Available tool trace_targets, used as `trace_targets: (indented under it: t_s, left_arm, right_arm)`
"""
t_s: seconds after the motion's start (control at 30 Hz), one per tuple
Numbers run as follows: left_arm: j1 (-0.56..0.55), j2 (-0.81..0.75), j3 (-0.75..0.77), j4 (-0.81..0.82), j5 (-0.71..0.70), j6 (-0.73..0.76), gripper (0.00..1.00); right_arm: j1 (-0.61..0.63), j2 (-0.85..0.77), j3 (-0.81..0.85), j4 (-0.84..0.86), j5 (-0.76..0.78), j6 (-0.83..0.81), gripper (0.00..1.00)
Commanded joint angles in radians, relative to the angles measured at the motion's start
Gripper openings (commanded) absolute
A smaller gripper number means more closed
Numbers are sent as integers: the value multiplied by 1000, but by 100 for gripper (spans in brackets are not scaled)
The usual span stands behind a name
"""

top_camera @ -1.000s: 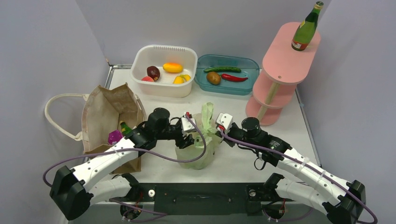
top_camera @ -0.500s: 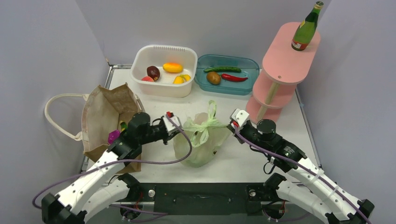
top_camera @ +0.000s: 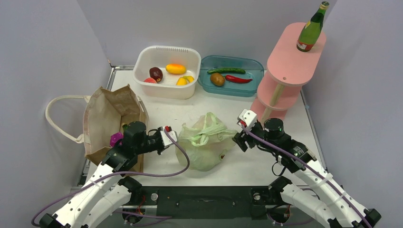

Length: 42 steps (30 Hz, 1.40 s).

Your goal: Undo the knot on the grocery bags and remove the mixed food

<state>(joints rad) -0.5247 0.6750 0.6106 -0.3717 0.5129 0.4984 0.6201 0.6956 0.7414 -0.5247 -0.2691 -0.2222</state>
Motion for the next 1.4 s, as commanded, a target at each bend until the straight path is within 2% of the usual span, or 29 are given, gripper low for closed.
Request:
trace_targets:
  t_s: [0.0, 0.13, 0.23, 0.37, 0.43, 0.5, 0.53, 0.57, 0.6, 0.63, 0.67, 0.7, 0.77, 0.83, 0.87, 1.03, 1.1, 1.13, 1.17, 1.2, 1.27, 1.33, 1.37]
  left_arm:
    - [-88, 39, 38, 28, 23, 109, 0]
    - [-156, 87, 52, 51, -5, 146, 0]
    - [-166, 99, 61, 63, -10, 149, 0]
    - [-166, 115, 84, 64, -21, 160, 0]
    - [-167, 124, 95, 63, -22, 165, 0]
    - [-166, 123, 96, 65, -30, 162, 0]
    - [-167, 116, 93, 64, -32, 163, 0]
    - [-166, 110, 91, 50, -32, 176, 0]
    - [-167, 98, 86, 44, -38, 189, 0]
    - [-167, 91, 84, 36, -43, 194, 0]
    - [-165, 79, 80, 28, -55, 212, 0]
    - [-163, 73, 79, 12, -62, 227, 0]
    - [-147, 65, 72, 8, -89, 276, 0]
    - [-92, 93, 90, 31, -66, 304, 0]
    - [-29, 109, 101, 47, -47, 305, 0]
    - [149, 230, 234, 115, 17, 206, 0]
    - [175, 252, 302, 80, 35, 184, 17]
    - [176, 257, 331, 4, 56, 205, 34]
    - [166, 265, 396, -44, 109, 228, 39]
    - [152, 268, 427, -118, 126, 220, 43]
    - [86, 272, 510, -176, 126, 145, 45]
    - [-4, 266, 561, -208, 115, 70, 46]
    - [-88, 259, 570, -203, 80, -2, 46]
  right_arm:
    - [24, 97, 142, 76, -43, -1, 67]
    - [63, 179, 200, 111, -71, -40, 77]
    - [140, 216, 207, 132, -77, -106, 77]
    - [198, 252, 212, 115, -101, -202, 72]
    - [207, 264, 213, 108, -102, -228, 67]
    - [207, 270, 199, 111, -87, -245, 56]
    - [206, 270, 198, 115, -79, -249, 46]
    - [205, 266, 194, 116, -74, -252, 40]
    - [205, 261, 193, 115, -72, -253, 29]
    - [204, 249, 198, 115, -64, -243, 24]
    - [203, 242, 203, 111, -59, -232, 10]
    - [201, 228, 217, 104, -56, -212, 1]
    - [192, 208, 243, 80, -57, -184, 0]
    - [160, 195, 269, 66, -64, -135, 0]
    - [148, 194, 276, 66, -68, -85, 0]
    - [8, 244, 336, 90, -142, 209, 0]
    - [-8, 259, 339, 117, -161, 323, 0]
    - [-9, 264, 329, 132, -178, 379, 0]
    - [-8, 264, 323, 165, -182, 411, 0]
    - [-10, 266, 311, 181, -180, 475, 0]
    - [-10, 272, 302, 207, -175, 556, 0]
    - [-11, 273, 292, 229, -175, 625, 0]
    - [-11, 271, 288, 258, -175, 651, 0]
